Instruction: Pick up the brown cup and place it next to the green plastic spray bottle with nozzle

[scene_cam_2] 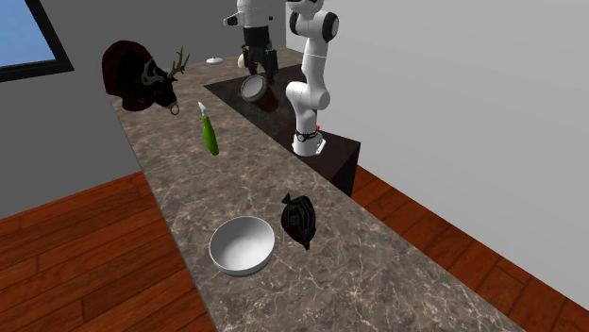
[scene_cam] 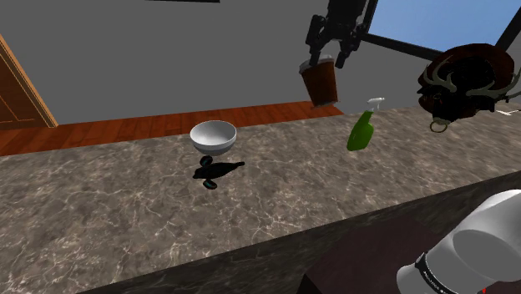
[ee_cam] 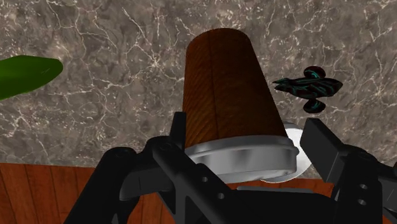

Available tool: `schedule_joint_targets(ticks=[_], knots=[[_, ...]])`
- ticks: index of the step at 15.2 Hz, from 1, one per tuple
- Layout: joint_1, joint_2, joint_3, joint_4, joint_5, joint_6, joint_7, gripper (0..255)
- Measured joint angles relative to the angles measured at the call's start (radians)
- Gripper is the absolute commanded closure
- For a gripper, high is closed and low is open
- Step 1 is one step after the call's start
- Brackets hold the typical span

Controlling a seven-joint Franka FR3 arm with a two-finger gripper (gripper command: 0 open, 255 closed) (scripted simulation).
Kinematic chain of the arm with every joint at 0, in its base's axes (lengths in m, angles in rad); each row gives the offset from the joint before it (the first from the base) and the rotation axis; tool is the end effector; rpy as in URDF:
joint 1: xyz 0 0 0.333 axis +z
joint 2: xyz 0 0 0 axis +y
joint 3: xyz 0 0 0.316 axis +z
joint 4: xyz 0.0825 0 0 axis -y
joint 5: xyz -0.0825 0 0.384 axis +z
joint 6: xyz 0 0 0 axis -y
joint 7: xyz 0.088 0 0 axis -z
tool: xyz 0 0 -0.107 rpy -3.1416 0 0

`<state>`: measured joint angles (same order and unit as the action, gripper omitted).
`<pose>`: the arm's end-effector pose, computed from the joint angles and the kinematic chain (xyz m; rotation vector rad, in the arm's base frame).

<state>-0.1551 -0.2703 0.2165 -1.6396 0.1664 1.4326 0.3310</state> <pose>0.4485 0.0656 0.7132 -3.0024 0.3741 -0.0528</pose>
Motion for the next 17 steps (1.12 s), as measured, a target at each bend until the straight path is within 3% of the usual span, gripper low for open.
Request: schedule_joint_targets(ticks=[13,17], knots=[[-0.11,0.131,-0.181,0.128,-0.041,-0.036,-0.29,255],[-0.113,0.112,-0.185,0.06,-0.042,0.011,-0.305,255]])
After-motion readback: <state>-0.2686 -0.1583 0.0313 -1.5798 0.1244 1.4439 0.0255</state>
